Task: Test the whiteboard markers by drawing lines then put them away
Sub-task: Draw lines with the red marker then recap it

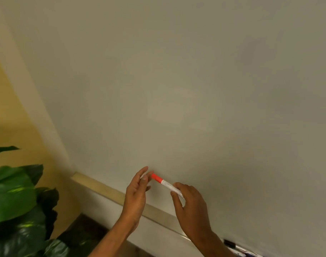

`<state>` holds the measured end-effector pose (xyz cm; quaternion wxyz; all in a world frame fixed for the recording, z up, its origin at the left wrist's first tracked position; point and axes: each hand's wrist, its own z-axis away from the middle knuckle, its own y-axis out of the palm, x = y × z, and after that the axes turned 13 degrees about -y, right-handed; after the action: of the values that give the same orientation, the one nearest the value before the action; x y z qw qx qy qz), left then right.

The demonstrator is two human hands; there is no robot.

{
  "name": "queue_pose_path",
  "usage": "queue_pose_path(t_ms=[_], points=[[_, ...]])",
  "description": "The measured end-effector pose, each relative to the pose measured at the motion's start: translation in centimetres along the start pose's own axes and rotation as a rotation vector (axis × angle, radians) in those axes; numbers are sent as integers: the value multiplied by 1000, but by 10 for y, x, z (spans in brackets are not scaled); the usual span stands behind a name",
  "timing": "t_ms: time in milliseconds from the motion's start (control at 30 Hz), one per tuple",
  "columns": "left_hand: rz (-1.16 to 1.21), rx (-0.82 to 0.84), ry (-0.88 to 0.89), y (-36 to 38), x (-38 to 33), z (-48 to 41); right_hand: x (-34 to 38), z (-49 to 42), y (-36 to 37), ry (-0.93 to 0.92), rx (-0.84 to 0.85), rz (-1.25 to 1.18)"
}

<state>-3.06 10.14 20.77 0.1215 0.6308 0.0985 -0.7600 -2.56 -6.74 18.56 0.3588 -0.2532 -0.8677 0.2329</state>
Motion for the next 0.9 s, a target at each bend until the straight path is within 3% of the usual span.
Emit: queue_pose_path(t_ms=[67, 233, 333, 500, 767, 900], points=[[-166, -69, 31, -17, 22, -13, -4, 4, 24, 44, 36, 3], [-875, -152, 296, -64, 90, -47, -18, 14, 86, 117, 117, -23], [-1123, -141, 294, -81, 119, -60, -27, 17, 118, 157, 158, -25], [-1251, -104, 188, -100, 149, -74, -40, 22, 170, 202, 260, -11], [-1263, -41, 110, -118, 178, -98, -59, 35, 233, 236, 370, 43], [-1214, -27, 165, -123, 203, -111, -69, 44, 251, 243, 409, 73]])
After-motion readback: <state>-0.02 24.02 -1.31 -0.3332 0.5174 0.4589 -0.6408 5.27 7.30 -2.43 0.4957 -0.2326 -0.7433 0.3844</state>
